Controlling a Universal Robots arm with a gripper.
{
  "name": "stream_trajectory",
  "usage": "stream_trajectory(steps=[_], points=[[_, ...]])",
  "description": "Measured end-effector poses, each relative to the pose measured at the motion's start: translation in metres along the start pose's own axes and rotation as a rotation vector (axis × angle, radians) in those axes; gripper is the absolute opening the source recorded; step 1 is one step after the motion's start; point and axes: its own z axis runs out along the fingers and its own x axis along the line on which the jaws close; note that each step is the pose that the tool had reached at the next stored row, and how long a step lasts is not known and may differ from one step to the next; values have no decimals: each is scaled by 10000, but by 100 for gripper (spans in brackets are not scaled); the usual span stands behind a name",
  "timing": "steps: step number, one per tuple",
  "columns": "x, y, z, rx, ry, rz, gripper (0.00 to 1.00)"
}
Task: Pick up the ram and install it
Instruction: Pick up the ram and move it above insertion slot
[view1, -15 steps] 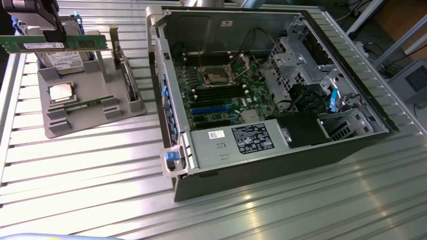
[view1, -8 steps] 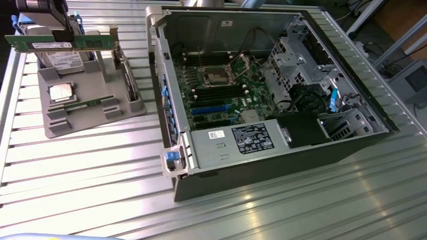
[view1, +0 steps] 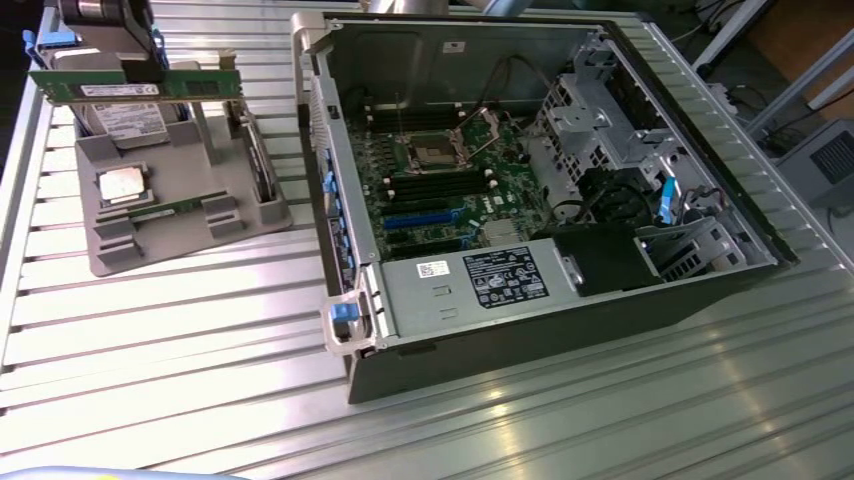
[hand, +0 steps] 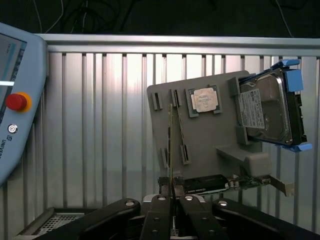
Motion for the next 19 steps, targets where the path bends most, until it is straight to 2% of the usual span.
stream_trajectory(steps=[19], points=[[2, -288, -16, -137, -1, 3, 13]])
